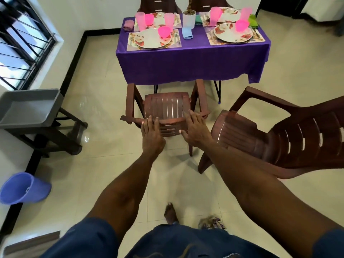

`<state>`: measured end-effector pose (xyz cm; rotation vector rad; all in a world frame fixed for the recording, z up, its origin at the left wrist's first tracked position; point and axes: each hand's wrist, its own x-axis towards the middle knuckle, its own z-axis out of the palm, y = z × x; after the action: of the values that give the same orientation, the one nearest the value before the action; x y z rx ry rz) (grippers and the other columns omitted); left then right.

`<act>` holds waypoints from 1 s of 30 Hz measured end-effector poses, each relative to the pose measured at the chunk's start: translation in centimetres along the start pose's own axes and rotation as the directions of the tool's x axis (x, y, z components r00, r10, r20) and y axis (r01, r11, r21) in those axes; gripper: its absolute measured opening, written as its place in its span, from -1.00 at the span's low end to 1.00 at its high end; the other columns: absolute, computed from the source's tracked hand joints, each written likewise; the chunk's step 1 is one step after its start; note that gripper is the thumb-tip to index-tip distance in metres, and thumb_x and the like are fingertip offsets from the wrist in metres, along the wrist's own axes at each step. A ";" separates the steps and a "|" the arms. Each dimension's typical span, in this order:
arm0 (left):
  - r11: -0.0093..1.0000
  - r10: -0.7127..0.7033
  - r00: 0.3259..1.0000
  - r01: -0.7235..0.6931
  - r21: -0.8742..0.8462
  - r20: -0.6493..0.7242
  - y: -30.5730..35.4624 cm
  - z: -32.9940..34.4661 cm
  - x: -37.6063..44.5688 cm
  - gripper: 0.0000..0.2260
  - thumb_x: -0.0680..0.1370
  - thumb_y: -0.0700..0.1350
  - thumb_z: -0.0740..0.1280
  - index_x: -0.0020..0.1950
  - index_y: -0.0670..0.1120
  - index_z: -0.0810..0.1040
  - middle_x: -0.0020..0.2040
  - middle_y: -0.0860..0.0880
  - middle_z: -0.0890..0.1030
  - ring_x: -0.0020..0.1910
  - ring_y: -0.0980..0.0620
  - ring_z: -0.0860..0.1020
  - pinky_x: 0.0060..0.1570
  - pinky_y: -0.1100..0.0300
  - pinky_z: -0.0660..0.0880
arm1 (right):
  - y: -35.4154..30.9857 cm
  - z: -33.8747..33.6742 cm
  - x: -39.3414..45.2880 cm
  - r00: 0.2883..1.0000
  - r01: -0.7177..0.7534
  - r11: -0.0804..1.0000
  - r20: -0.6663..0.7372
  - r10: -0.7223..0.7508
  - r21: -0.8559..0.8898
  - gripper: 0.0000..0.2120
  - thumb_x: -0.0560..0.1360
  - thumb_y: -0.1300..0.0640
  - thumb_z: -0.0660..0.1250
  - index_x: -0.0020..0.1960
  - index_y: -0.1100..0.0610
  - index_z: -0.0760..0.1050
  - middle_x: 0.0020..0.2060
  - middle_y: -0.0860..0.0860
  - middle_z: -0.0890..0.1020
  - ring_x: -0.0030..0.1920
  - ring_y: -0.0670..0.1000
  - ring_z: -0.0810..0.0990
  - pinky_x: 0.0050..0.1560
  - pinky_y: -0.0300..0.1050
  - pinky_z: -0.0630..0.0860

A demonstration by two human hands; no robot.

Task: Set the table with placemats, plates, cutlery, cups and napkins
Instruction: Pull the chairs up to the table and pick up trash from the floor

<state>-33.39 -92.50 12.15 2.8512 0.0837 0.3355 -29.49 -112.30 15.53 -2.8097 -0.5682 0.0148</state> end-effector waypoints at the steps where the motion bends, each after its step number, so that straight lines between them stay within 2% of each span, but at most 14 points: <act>1: 1.000 0.022 0.999 -0.023 -0.016 -0.039 0.9 0.6 -1.3 -0.36 0.40 -0.28 0.27 0.49 -0.23 0.24 0.45 -0.31 0.29 0.45 -0.31 0.22 0.48 -0.21 0.12 | 0.4 0.0 -1.3 1.000 -0.016 1.000 -0.014 0.015 -0.001 -0.26 0.56 -0.14 0.23 0.56 0.21 0.06 0.53 0.21 0.14 0.53 0.20 0.09 0.53 0.10 0.02; 3: 0.998 0.063 0.995 -0.065 -0.022 -0.079 2.7 1.7 -3.2 -0.38 0.38 -0.30 0.23 0.46 -0.25 0.28 0.40 -0.32 0.35 0.41 -0.32 0.28 0.45 -0.22 0.17 | 1.3 -0.1 -3.5 0.998 -0.057 0.998 -0.009 0.057 0.021 -0.34 0.57 -0.08 0.22 0.54 0.22 0.13 0.51 0.20 0.20 0.51 0.19 0.16 0.51 0.09 0.08; 7: 0.989 0.144 0.990 -0.144 -0.042 0.001 9.5 4.7 -7.2 -0.40 0.34 -0.31 0.30 0.40 -0.26 0.37 0.31 -0.30 0.43 0.29 -0.30 0.39 0.33 -0.18 0.28 | 6.7 -0.8 -10.0 0.986 -0.168 0.985 -0.014 0.169 0.024 -0.54 0.56 0.04 0.21 0.40 0.21 0.31 0.35 0.17 0.41 0.32 0.18 0.41 0.33 0.07 0.35; 10: 0.975 0.211 0.977 -0.208 -0.075 0.036 16.2 6.6 -10.6 -0.45 0.34 -0.27 0.27 0.35 -0.26 0.41 0.24 -0.27 0.46 0.20 -0.28 0.43 0.23 -0.12 0.34 | 12.2 -1.6 -16.3 0.979 -0.203 0.978 -0.014 0.202 -0.048 -0.61 0.55 0.09 0.19 0.35 0.18 0.36 0.24 0.15 0.50 0.21 0.18 0.49 0.24 0.08 0.44; 12: 0.969 0.230 0.971 -0.223 -0.107 0.056 21.5 7.8 -14.1 -0.51 0.41 -0.19 0.20 0.34 -0.24 0.41 0.23 -0.26 0.47 0.20 -0.27 0.44 0.21 -0.11 0.36 | 16.3 -2.1 -21.6 0.972 -0.236 0.970 -0.036 0.234 -0.065 -0.67 0.54 0.16 0.18 0.29 0.18 0.41 0.19 0.16 0.54 0.16 0.18 0.52 0.22 0.07 0.45; 14: 0.967 0.227 0.968 -0.212 -0.139 0.108 26.4 8.4 -17.0 -0.49 0.42 -0.19 0.23 0.38 -0.22 0.38 0.28 -0.25 0.46 0.25 -0.28 0.43 0.24 -0.13 0.36 | 19.8 -2.9 -26.2 0.961 -0.277 0.958 -0.046 0.274 -0.076 -0.70 0.52 0.19 0.19 0.24 0.19 0.43 0.16 0.16 0.55 0.12 0.18 0.52 0.19 0.05 0.46; 17: 0.964 0.240 0.952 -0.210 -0.164 0.190 33.3 8.2 -20.9 -0.43 0.40 -0.25 0.22 0.43 -0.19 0.35 0.36 -0.25 0.40 0.35 -0.27 0.36 0.33 -0.19 0.30 | 24.3 -4.6 -32.3 0.948 -0.317 0.944 -0.040 0.315 -0.092 -0.68 0.55 0.13 0.21 0.27 0.21 0.43 0.17 0.17 0.55 0.13 0.18 0.51 0.17 0.05 0.44; 19: 0.960 0.245 0.941 -0.201 -0.196 0.232 37.6 7.7 -22.5 -0.44 0.43 -0.26 0.20 0.45 -0.15 0.32 0.38 -0.20 0.37 0.38 -0.22 0.32 0.38 -0.17 0.22 | 26.6 -6.0 -35.7 0.942 -0.334 0.941 -0.061 0.331 -0.055 -0.65 0.56 0.11 0.19 0.28 0.25 0.42 0.19 0.20 0.54 0.16 0.22 0.50 0.19 0.08 0.42; 23: 0.946 0.299 0.909 -0.242 -0.216 0.290 43.8 7.7 -23.5 -0.56 0.47 -0.25 0.22 0.36 -0.13 0.40 0.28 -0.16 0.47 0.29 -0.18 0.39 0.32 -0.07 0.28 | 30.6 -8.5 -40.0 0.922 -0.373 0.928 -0.129 0.366 -0.028 -0.67 0.52 0.22 0.19 0.27 0.26 0.43 0.17 0.21 0.54 0.14 0.23 0.51 0.14 0.07 0.44; 26: 0.918 0.363 0.880 -0.282 -0.279 0.306 47.6 8.7 -23.2 -0.67 0.53 -0.25 0.21 0.28 -0.15 0.48 0.16 -0.18 0.58 0.18 -0.23 0.50 0.23 -0.10 0.41 | 33.9 -9.8 -41.5 0.900 -0.412 0.911 -0.153 0.408 0.010 -0.69 0.48 0.27 0.22 0.20 0.28 0.47 0.11 0.22 0.58 0.07 0.25 0.54 0.08 0.07 0.46; 30: 0.933 0.313 0.899 -0.233 -0.273 0.305 52.3 9.8 -22.1 -0.70 0.58 -0.25 0.18 0.30 -0.18 0.47 0.13 -0.20 0.59 0.11 -0.24 0.53 0.18 -0.07 0.43 | 38.0 -11.2 -41.1 0.906 -0.389 0.921 -0.184 0.381 -0.005 -0.74 0.48 0.27 0.23 0.15 0.27 0.49 0.05 0.21 0.60 0.01 0.24 0.56 0.02 0.08 0.48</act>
<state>-51.22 -147.25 12.31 2.6394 -0.4057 -0.1025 -52.32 -164.65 14.33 -2.8751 0.0354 -0.1726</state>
